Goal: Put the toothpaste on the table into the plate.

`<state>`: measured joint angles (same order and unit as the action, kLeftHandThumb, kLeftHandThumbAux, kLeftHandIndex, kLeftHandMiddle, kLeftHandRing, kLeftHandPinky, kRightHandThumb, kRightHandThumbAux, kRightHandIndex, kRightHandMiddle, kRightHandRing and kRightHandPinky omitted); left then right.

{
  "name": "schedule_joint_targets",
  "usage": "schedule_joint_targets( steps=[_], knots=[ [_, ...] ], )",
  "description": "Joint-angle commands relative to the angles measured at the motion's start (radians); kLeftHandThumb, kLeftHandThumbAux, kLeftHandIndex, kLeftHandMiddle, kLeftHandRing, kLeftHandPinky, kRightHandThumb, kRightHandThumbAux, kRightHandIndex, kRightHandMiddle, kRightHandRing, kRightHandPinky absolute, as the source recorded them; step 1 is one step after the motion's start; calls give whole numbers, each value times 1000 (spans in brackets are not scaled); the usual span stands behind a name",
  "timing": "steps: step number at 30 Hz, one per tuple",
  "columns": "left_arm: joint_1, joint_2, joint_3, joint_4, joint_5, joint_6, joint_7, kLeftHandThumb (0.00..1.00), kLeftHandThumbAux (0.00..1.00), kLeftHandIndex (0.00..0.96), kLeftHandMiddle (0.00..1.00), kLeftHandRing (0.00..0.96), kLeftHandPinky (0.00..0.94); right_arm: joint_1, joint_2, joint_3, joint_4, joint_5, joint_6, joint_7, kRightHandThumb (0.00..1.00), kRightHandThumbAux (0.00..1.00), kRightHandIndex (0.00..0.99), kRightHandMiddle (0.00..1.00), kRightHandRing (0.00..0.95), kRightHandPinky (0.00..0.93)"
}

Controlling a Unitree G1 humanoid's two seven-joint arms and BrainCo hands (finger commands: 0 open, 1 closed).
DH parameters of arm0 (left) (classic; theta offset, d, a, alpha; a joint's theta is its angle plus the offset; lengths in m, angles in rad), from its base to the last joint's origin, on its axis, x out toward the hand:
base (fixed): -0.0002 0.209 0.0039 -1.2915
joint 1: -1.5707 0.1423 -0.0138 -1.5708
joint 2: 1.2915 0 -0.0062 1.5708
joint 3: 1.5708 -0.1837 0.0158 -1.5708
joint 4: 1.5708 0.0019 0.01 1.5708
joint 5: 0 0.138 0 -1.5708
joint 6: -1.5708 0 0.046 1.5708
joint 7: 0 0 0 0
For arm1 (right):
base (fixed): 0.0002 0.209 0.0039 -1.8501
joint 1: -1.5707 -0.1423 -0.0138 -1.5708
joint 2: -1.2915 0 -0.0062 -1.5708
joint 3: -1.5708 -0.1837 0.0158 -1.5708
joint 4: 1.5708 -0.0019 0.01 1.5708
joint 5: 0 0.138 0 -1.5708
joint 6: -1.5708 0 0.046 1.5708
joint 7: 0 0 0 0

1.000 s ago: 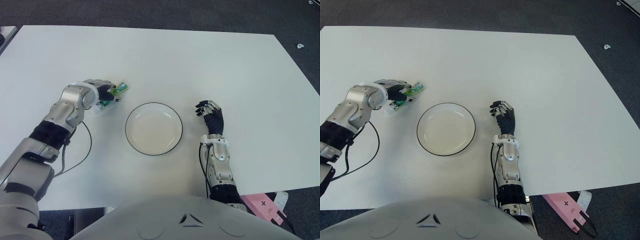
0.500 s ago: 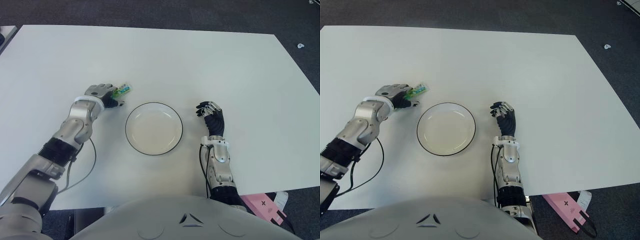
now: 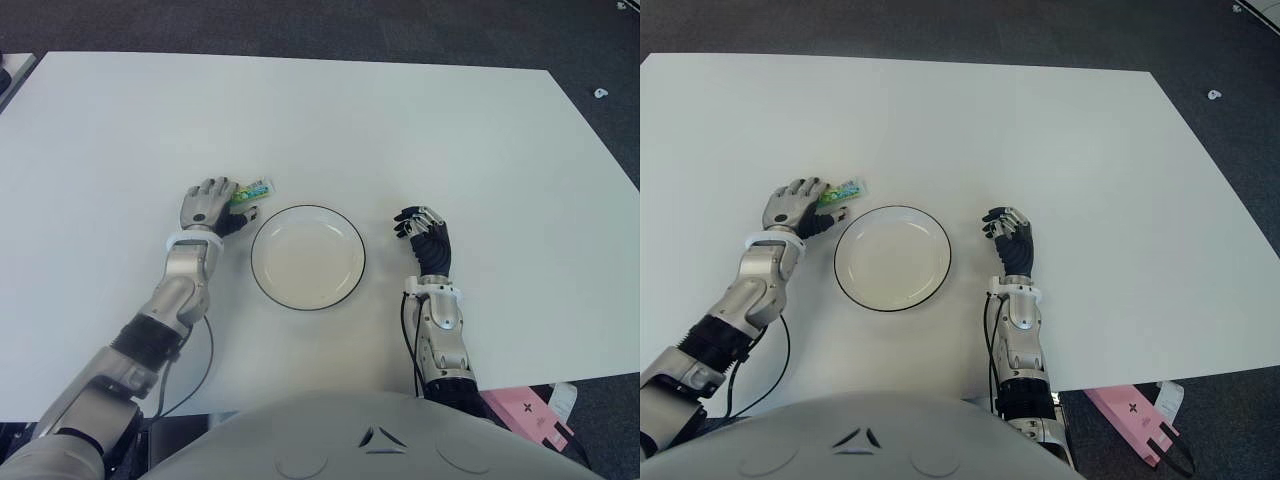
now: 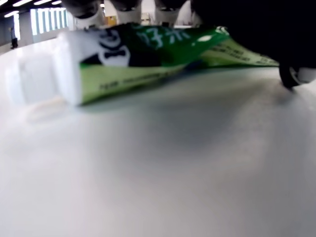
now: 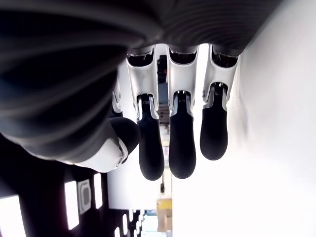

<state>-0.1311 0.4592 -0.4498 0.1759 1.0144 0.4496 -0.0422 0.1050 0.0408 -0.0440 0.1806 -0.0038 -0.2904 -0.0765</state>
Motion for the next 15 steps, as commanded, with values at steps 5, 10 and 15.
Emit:
schedule_joint_targets(
  steps=[5, 10, 15],
  knots=[
    [156, -120, -64, 125, -36, 61, 27, 316, 126, 0, 32, 0, 0, 30, -1, 1, 35, -6, 53, -2, 706, 730, 429, 525, 544, 542],
    [154, -150, -55, 190, -54, 59, 96, 344, 146, 0, 39, 0, 0, 37, 0, 1, 25, -1, 53, 1, 706, 730, 429, 528, 549, 551],
    [155, -152, -54, 195, -54, 57, 123, 354, 152, 0, 50, 4, 8, 38, 1, 1, 23, 2, 53, 2, 706, 730, 429, 531, 552, 553]
  ],
)
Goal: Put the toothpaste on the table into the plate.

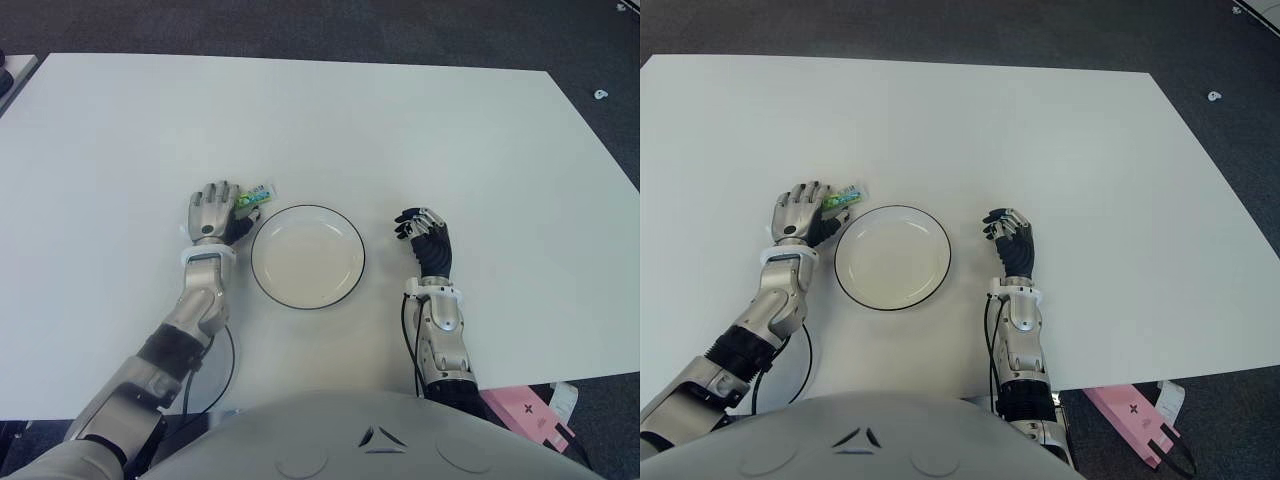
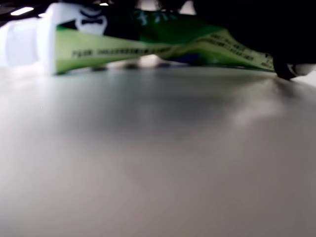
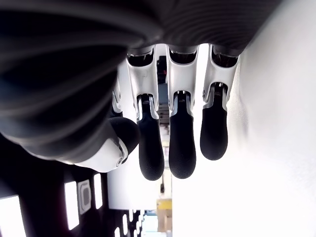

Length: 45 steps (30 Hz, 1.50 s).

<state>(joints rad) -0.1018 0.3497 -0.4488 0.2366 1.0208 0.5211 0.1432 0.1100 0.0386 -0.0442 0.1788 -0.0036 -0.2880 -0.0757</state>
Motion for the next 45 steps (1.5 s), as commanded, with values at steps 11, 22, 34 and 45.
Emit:
schedule_joint_targets(
  steps=[11, 22, 34, 45],
  knots=[
    [145, -65, -10, 152, -101, -79, 86, 419, 299, 33, 150, 136, 208, 40, 12, -3, 8, 9, 66, -4, 706, 730, 429, 530, 547, 544],
    [126, -103, 129, 274, -239, -273, 295, 710, 612, 446, 637, 651, 684, 39, 8, -5, 8, 10, 66, 3, 706, 730, 429, 528, 543, 543],
    [105, -76, 104, 314, -196, -267, 290, 738, 694, 444, 848, 850, 881, 38, 7, -6, 5, 7, 75, 0, 706, 730, 428, 522, 540, 540],
    [102, -69, 117, 295, -209, -255, 271, 739, 698, 443, 874, 866, 878, 36, 6, -8, 7, 10, 68, 5, 706, 730, 429, 527, 546, 548]
  ],
)
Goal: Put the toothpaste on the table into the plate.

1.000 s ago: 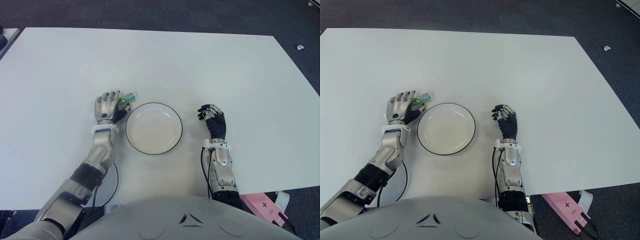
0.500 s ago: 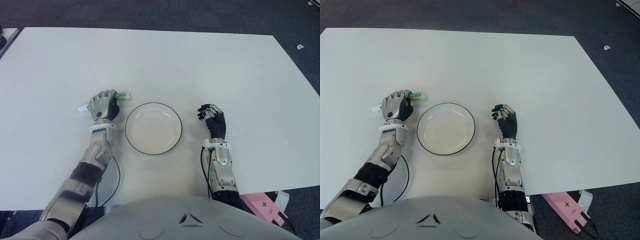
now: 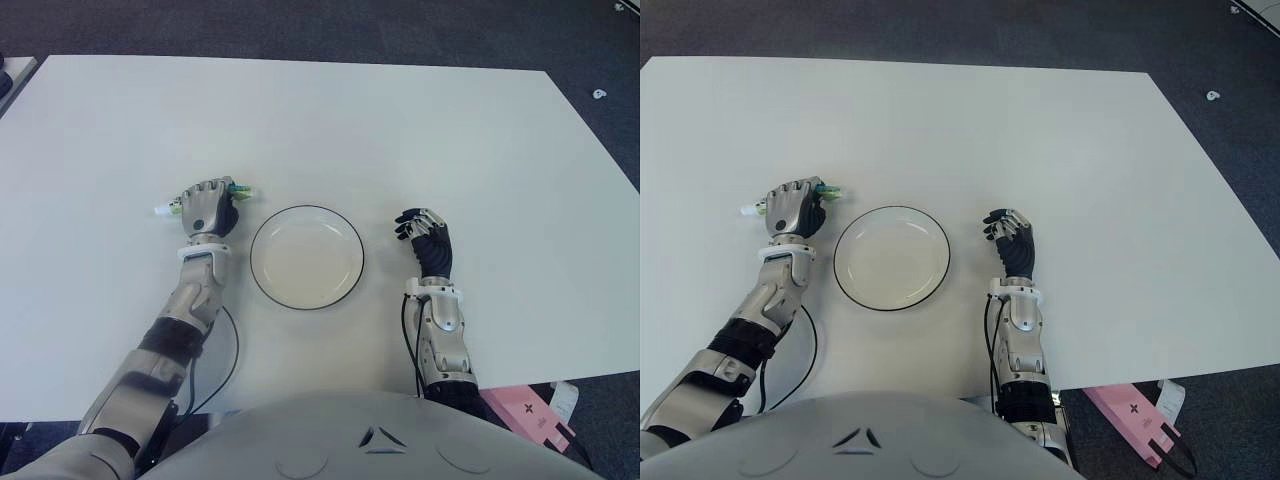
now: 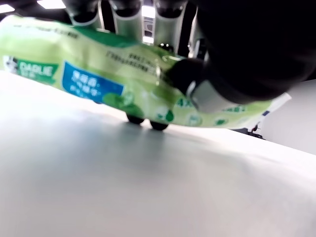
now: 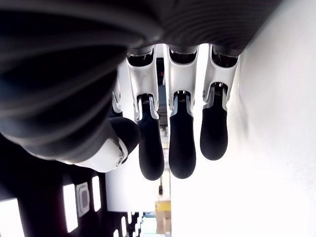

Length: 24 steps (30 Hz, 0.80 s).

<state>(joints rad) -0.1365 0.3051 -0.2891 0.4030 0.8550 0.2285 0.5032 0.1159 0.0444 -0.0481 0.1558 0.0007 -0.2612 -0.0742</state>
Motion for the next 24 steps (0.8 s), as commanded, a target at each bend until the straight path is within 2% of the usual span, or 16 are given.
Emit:
schedule_joint_targets(
  steps=[1, 10, 24],
  knots=[
    [137, -23, -40, 129, -46, 35, -86, 739, 698, 443, 874, 867, 878, 30, 0, -4, 31, 6, 39, 3, 706, 730, 429, 527, 546, 548],
    [134, -17, -22, 131, -60, 26, -69, 739, 698, 443, 878, 870, 877, 29, 1, -4, 32, 1, 36, -1, 706, 730, 429, 528, 546, 548],
    [119, 5, 23, 148, -76, -29, 8, 740, 698, 443, 884, 876, 881, 24, -3, -3, 34, -4, 38, -1, 706, 730, 429, 530, 547, 546]
  ],
)
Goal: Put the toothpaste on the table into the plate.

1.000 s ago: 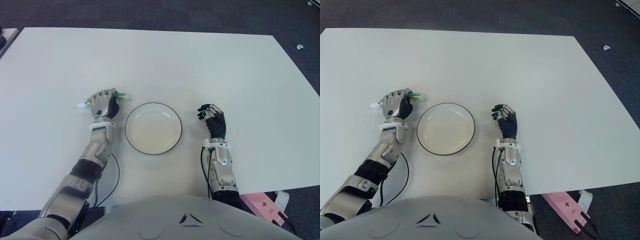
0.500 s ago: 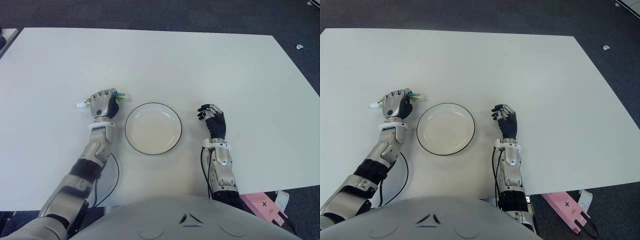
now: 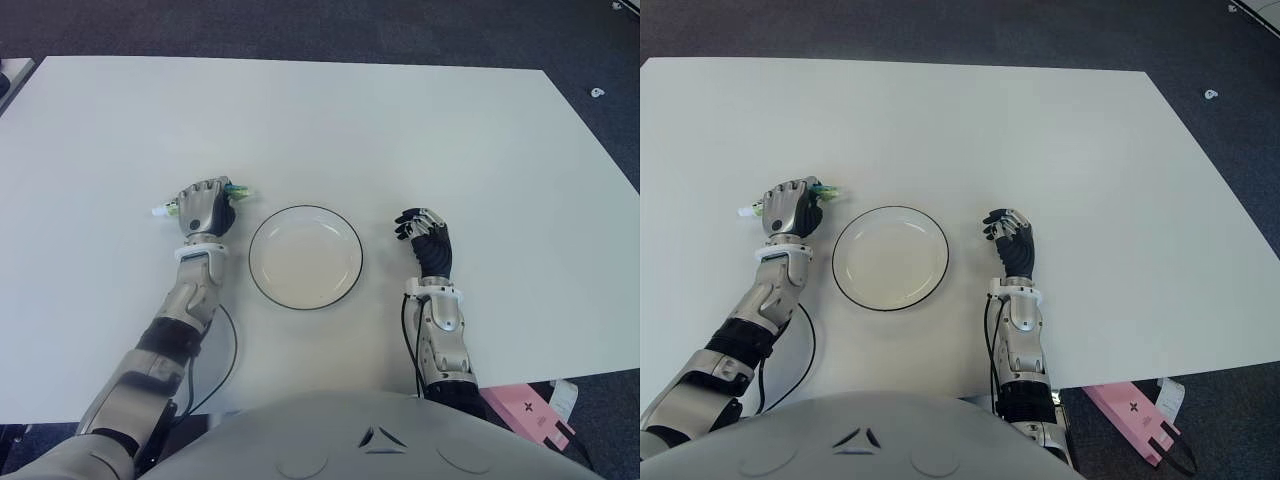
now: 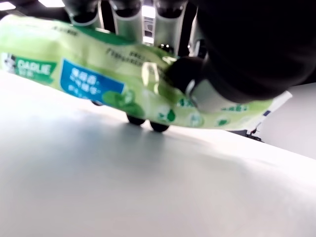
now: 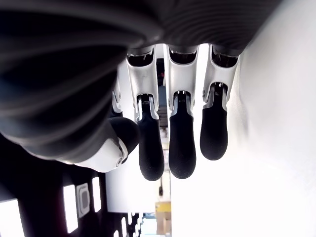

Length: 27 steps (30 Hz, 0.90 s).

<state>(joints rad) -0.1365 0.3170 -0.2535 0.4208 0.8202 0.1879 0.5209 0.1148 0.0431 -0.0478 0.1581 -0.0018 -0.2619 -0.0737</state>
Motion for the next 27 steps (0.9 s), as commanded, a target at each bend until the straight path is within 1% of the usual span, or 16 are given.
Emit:
schedule_joint_targets(
  steps=[1, 4, 7, 10, 14, 16, 17, 21, 27],
  knots=[
    [117, -3, -7, 129, -43, 8, -4, 740, 698, 443, 884, 877, 881, 24, -2, -3, 33, -1, 40, -1, 706, 730, 429, 529, 546, 545],
    [115, 6, 3, 121, -47, 0, 6, 741, 698, 443, 886, 878, 881, 23, -3, -2, 35, -1, 40, 0, 706, 730, 429, 527, 543, 541],
    [131, 35, 38, 15, -49, 18, -1, 741, 698, 443, 888, 880, 883, 23, -5, -1, 38, -5, 36, -1, 705, 730, 429, 525, 542, 541],
    [142, 49, 61, -61, -45, 34, -7, 741, 699, 443, 895, 885, 890, 19, -6, 0, 46, -9, 30, -4, 705, 730, 429, 526, 544, 544],
    [186, 63, 105, -273, -23, 79, -42, 742, 699, 443, 896, 887, 890, 13, -9, 1, 58, -16, 23, -8, 705, 730, 429, 524, 543, 539],
    [198, 64, 116, -322, -19, 87, -50, 743, 699, 443, 897, 889, 893, 9, -10, 1, 66, -17, 17, -10, 705, 730, 429, 524, 544, 537],
    [203, 66, 122, -348, -11, 77, -30, 743, 699, 443, 897, 890, 895, 8, -10, 1, 68, -17, 19, -9, 705, 730, 429, 524, 544, 536],
    [206, 67, 136, -412, 16, 59, 22, 743, 700, 443, 903, 899, 901, 6, -8, -1, 67, -6, 32, -5, 706, 730, 429, 523, 541, 541],
    [187, 56, 157, -430, 15, 33, 66, 743, 700, 442, 915, 908, 904, 1, -6, -4, 73, 6, 28, -1, 706, 729, 429, 524, 543, 546]
  ],
)
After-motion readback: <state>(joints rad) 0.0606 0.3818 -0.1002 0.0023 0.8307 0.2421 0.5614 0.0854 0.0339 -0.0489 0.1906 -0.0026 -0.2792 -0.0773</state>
